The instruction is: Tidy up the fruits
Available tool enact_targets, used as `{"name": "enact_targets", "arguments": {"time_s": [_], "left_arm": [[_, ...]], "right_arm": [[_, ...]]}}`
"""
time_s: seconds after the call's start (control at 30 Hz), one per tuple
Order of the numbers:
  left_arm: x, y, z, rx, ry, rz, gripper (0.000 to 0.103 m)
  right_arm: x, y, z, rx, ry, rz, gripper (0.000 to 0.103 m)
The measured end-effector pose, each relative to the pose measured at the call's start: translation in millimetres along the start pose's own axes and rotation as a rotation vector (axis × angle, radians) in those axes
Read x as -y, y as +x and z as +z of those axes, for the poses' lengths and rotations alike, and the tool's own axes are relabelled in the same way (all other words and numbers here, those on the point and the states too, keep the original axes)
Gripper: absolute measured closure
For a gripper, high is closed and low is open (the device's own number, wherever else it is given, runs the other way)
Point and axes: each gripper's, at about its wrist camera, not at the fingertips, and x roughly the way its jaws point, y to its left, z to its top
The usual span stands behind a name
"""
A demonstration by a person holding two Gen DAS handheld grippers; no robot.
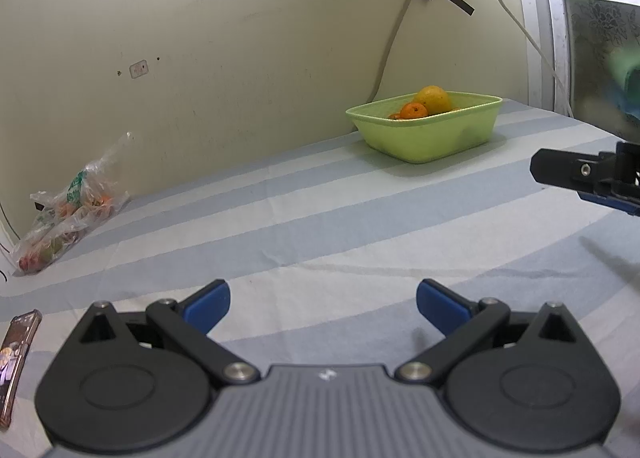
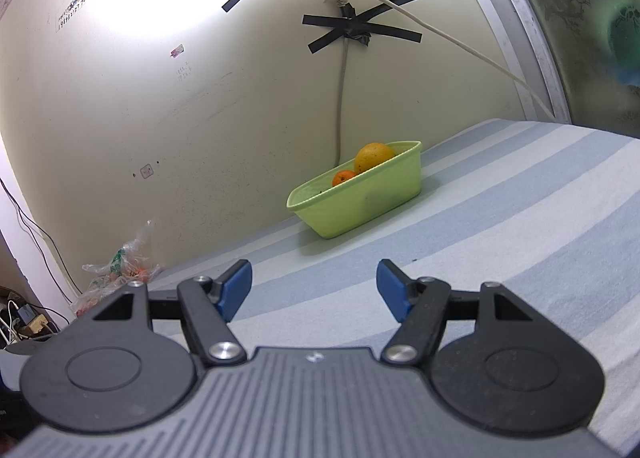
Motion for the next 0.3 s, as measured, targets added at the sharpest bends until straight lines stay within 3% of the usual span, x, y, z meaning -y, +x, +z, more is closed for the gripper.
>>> {"name": "enact_targets", "arguments": {"time_s": [0.3], "left_arm": [[0.7, -5.8, 1.4, 0.031, 0.004, -0.010, 0.000]], "right_arm": [[-0.1, -0.2, -0.4, 0.001, 0.000, 0.000, 0.032]]}}
